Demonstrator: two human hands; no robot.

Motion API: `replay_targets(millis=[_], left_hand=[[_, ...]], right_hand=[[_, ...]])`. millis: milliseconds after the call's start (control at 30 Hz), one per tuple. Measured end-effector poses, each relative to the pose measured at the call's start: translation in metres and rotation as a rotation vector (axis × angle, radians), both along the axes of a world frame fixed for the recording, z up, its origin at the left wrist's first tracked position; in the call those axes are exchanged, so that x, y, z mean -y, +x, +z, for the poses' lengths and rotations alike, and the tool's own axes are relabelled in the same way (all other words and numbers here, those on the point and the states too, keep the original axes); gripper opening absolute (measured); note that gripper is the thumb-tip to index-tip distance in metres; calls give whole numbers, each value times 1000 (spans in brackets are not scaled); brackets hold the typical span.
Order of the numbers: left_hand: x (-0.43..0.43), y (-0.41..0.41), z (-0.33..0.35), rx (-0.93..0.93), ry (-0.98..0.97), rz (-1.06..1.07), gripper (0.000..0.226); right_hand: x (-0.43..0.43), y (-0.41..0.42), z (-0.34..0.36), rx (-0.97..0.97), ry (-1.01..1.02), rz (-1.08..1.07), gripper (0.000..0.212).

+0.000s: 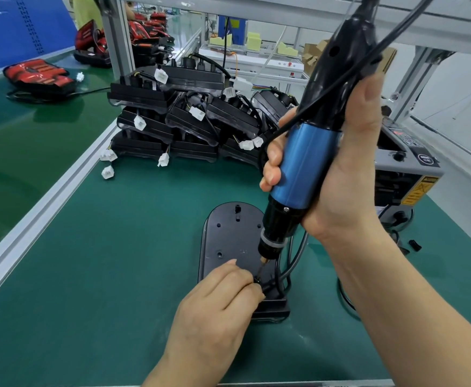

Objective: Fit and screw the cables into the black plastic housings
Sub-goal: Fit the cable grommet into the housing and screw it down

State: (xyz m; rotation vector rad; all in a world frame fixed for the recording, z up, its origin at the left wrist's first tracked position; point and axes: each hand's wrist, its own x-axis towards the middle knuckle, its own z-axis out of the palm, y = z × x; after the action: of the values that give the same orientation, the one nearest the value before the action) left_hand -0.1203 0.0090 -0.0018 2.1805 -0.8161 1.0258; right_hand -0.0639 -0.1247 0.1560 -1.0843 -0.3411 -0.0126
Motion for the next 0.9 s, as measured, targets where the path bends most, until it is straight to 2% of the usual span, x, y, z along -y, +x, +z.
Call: replay_targets(millis=[267, 700, 900], left_hand=[[0, -1, 0, -8, 5, 17, 6], [1, -1, 0, -26, -7, 20, 6], [1, -2, 0, -37, -6, 22, 7]], right_hand=[[-3, -1, -1, 68, -86, -29, 77], [-5, -1, -4, 93, -133, -105, 66], [-8, 0, -8, 88, -145, -117, 73]])
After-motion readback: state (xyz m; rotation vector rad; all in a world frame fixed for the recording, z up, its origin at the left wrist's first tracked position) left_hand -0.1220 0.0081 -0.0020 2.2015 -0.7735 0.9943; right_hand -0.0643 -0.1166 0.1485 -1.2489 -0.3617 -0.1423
